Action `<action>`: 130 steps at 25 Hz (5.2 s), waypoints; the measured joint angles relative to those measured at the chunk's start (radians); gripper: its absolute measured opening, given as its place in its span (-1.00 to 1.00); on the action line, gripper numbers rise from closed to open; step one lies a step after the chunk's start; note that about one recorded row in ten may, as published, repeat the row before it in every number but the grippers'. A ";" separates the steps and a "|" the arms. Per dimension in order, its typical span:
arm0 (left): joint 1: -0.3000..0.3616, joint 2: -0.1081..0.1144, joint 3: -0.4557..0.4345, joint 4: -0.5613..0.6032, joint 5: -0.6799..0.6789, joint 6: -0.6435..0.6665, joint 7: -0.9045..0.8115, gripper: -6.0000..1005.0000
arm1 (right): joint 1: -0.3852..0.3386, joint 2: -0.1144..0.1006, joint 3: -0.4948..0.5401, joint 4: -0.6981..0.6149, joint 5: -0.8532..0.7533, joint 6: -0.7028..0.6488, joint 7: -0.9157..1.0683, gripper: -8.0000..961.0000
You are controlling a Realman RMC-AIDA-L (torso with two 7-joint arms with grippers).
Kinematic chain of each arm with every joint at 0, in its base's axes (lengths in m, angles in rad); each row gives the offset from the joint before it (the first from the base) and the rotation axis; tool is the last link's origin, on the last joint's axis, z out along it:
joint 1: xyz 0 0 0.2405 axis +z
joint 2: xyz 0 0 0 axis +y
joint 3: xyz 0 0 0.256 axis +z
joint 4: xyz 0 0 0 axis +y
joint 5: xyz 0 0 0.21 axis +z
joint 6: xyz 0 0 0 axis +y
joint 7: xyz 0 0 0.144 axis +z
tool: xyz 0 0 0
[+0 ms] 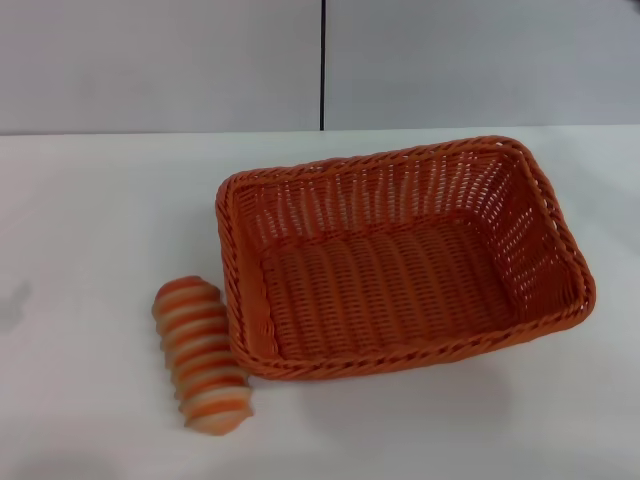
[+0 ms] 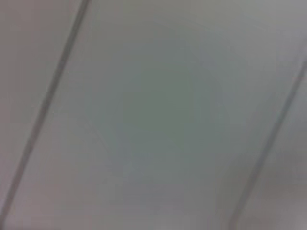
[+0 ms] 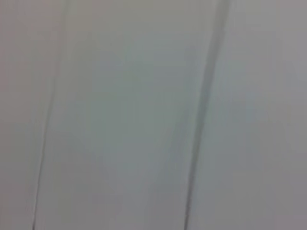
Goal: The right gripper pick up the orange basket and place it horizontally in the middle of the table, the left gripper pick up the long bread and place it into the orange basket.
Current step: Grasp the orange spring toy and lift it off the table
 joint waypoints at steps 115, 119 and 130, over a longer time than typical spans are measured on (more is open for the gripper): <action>-0.212 -0.106 0.230 -0.252 0.400 -0.147 0.637 -0.42 | 0.014 -0.007 0.254 0.856 0.338 0.493 -0.352 0.32; -0.217 -0.106 0.230 -0.264 0.400 -0.161 0.637 -0.45 | 0.014 -0.007 0.253 0.859 0.338 0.493 -0.352 0.32; -0.220 -0.106 0.229 -0.269 0.400 -0.155 0.702 -0.60 | 0.014 -0.007 0.255 0.871 0.343 0.495 -0.352 0.32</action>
